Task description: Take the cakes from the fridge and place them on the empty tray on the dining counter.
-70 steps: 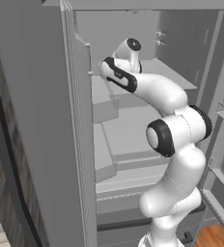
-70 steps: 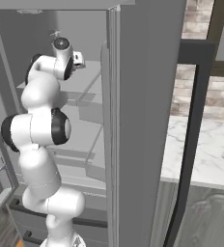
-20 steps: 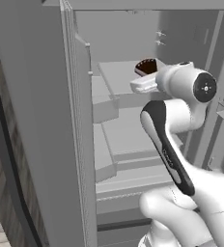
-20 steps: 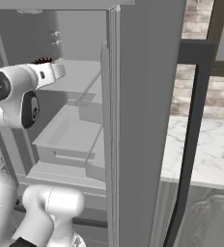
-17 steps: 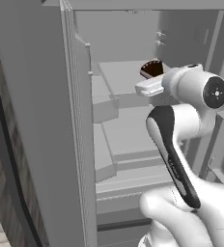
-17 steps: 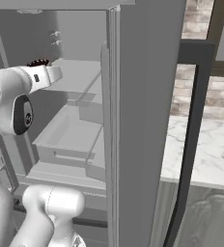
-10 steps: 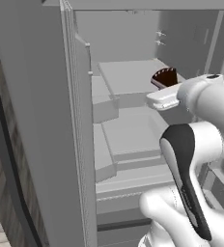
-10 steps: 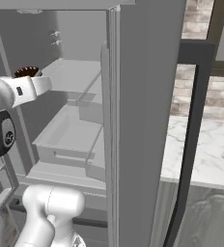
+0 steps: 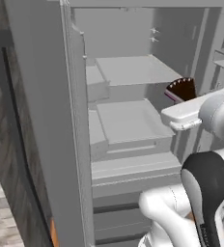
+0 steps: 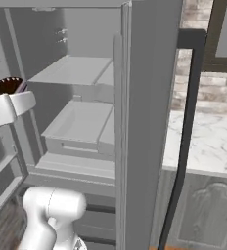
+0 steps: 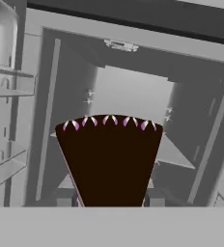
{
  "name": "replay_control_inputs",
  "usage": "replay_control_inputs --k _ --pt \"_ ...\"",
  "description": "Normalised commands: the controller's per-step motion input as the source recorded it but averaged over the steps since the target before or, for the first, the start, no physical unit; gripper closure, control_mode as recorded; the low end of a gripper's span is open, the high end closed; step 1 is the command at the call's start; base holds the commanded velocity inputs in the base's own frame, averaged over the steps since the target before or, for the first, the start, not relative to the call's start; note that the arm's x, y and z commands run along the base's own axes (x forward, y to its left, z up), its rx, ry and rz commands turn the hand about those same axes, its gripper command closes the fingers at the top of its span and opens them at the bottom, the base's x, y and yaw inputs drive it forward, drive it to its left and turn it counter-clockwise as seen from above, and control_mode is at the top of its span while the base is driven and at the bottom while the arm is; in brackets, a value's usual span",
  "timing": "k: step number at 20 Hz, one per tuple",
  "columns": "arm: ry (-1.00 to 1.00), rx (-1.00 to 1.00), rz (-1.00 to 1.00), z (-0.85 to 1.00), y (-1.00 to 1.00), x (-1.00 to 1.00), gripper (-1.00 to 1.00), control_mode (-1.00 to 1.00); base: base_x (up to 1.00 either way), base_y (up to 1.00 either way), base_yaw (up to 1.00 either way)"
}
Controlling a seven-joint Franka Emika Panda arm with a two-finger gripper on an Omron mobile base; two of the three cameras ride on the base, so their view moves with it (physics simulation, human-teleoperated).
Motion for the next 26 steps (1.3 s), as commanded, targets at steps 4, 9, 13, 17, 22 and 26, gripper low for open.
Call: replay_control_inputs --k 4,9,13,17,22,26 --pt "0.0 0.0 0.0 0.0 0.0 0.0 1.0 1.0 -1.0 0.0 0.0" --pt "0.0 0.0 0.0 0.0 0.0 0.0 1.0 1.0 -1.0 0.1 0.0" --pt "0.0 0.0 0.0 0.0 0.0 0.0 1.0 1.0 -1.0 0.74 0.0" --pt "0.0 0.0 0.0 0.0 0.0 0.0 1.0 1.0 -1.0 1.0 0.0" --pt "0.0 0.0 0.0 0.0 0.0 0.0 1.0 1.0 -1.0 1.0 -0.19" --pt "0.0 0.0 0.0 0.0 0.0 0.0 1.0 1.0 -0.72 0.92 -0.6"
